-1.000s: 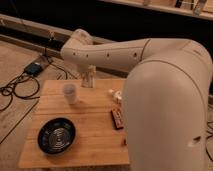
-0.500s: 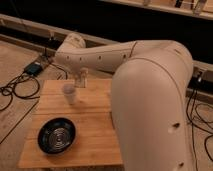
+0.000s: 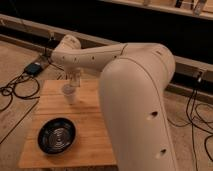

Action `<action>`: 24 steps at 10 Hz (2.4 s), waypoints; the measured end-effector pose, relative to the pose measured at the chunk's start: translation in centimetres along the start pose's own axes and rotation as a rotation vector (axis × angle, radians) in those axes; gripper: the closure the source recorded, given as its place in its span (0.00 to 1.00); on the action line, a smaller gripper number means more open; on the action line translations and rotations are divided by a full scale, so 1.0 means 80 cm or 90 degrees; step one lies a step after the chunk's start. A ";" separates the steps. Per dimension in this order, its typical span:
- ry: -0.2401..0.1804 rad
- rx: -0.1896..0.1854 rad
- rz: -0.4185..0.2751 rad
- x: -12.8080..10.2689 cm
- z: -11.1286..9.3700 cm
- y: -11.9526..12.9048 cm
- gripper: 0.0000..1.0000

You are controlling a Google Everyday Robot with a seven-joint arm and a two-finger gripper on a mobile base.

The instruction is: Place the white sponge in the ceramic cup

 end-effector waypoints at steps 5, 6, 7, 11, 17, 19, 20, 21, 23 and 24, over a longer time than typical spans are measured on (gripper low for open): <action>0.001 -0.021 -0.016 -0.007 0.029 0.032 1.00; 0.000 -0.024 -0.018 -0.008 0.035 0.037 1.00; -0.002 -0.026 -0.016 -0.008 0.040 0.040 1.00; -0.006 -0.031 -0.014 -0.003 0.055 0.051 1.00; -0.006 -0.035 -0.027 0.011 0.063 0.062 0.77; -0.008 -0.034 -0.029 0.013 0.060 0.062 0.57; -0.010 -0.032 -0.030 0.013 0.059 0.061 0.46; -0.011 -0.029 -0.031 0.014 0.058 0.059 0.36; -0.013 -0.021 -0.033 0.017 0.056 0.053 0.27; -0.013 -0.019 -0.033 0.018 0.055 0.052 0.27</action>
